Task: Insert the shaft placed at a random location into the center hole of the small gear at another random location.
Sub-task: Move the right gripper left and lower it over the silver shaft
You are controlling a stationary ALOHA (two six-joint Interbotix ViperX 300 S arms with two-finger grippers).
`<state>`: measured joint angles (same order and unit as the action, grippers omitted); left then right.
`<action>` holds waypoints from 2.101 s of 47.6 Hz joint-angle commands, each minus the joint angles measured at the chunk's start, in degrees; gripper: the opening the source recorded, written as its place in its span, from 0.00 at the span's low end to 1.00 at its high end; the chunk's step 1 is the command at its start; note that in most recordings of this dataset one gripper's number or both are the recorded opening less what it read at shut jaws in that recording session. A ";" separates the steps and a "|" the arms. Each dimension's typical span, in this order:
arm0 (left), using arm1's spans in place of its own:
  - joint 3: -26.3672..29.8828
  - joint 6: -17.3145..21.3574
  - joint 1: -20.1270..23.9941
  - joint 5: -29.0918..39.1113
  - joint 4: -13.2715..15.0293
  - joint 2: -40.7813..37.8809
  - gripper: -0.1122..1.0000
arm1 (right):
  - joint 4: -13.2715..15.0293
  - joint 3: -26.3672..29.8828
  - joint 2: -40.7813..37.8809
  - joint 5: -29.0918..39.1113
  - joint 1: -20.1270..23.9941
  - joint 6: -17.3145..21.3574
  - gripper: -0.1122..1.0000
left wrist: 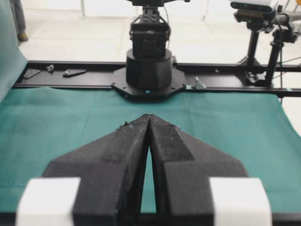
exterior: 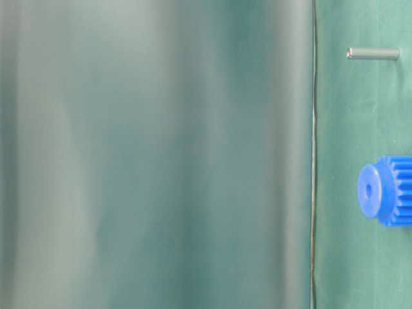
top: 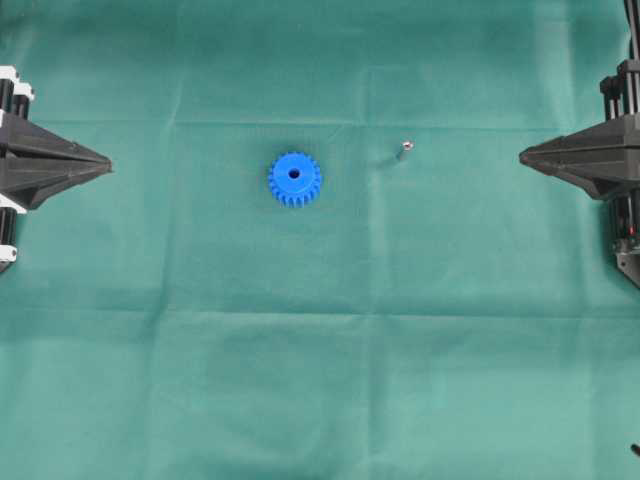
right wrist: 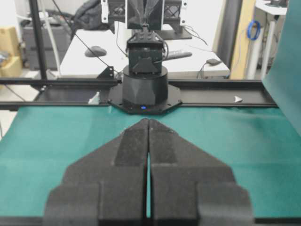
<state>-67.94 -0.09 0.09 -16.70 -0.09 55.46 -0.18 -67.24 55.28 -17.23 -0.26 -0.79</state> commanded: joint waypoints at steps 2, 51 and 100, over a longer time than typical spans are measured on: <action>1.76 0.09 0.00 0.09 -0.79 -0.35 0.10 | 0.26 0.62 -0.70 0.26 -0.18 0.00 0.11; 1.58 0.26 0.00 1.05 -0.79 -0.44 0.10 | -0.35 -2.55 -39.90 -23.38 -14.06 -1.58 0.81; 1.41 0.18 0.00 2.99 -0.79 -0.70 0.10 | -3.60 1.67 -61.35 -34.89 -14.94 -1.23 0.65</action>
<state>-67.76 0.09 0.09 -13.45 -0.70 55.20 -3.60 -66.18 -6.50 -51.50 -14.94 -1.49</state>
